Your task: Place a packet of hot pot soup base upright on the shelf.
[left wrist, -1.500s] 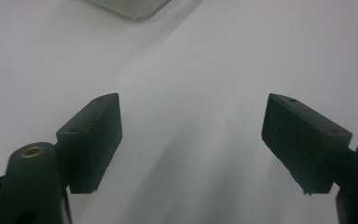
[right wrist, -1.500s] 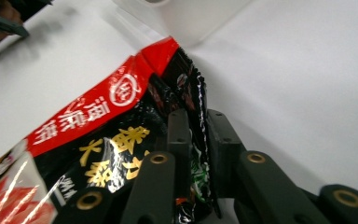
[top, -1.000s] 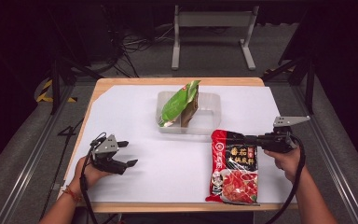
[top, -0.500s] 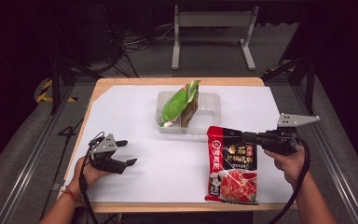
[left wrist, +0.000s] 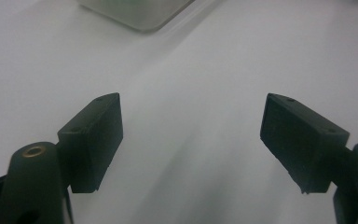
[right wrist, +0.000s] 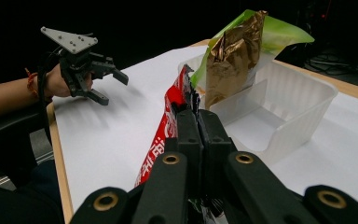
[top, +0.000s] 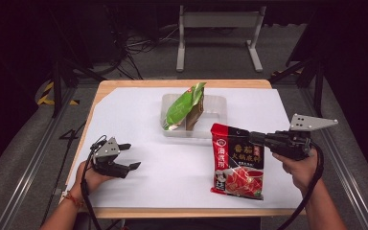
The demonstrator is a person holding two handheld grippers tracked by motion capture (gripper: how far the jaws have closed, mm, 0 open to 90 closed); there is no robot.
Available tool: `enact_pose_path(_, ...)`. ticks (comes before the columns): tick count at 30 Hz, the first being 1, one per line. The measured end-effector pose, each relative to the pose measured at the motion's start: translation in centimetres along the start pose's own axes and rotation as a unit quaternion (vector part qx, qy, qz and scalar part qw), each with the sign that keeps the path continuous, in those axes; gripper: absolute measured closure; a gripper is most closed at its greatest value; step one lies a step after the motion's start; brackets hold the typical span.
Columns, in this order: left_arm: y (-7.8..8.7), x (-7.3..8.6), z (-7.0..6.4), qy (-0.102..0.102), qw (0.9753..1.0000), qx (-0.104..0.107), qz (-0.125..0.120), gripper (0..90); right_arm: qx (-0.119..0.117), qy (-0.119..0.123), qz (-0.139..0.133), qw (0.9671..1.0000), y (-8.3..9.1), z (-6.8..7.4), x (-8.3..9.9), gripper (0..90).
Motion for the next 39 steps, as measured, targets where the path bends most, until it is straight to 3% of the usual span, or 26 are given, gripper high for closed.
enact_pose_path(12, 0.0, 0.0, 0.1, -0.001, 1.0, -0.001, 0.002, 21.7, 0.031, 0.013, -0.02, 0.9992, 0.1, 0.7, -1.8, 89.2)
enact_pose_path(24, -0.1, 0.0, 0.1, 0.001, 1.0, -0.001, 0.0, 21.2, 0.057, 0.011, -0.045, 0.9973, -0.4, 0.7, -3.9, 89.2)
enact_pose_path(32, 0.0, 0.0, 0.0, 0.001, 1.0, -0.002, 0.001, 20.3, 0.066, 0.002, -0.066, 0.9957, -0.8, 0.2, -5.3, 89.2)
enact_pose_path(39, 0.0, 0.0, 0.0, -0.002, 1.0, -0.003, -0.002, 20.2, 0.088, -0.007, -0.082, 0.9927, -1.5, -0.4, -6.9, 89.2)
Point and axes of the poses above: each handheld gripper's, and its own axes: y roughly backward along the jaws, x roughly out of its underside, z roughly to its left, the point moved 5 cm from there along -y, roughly forward along the jaws
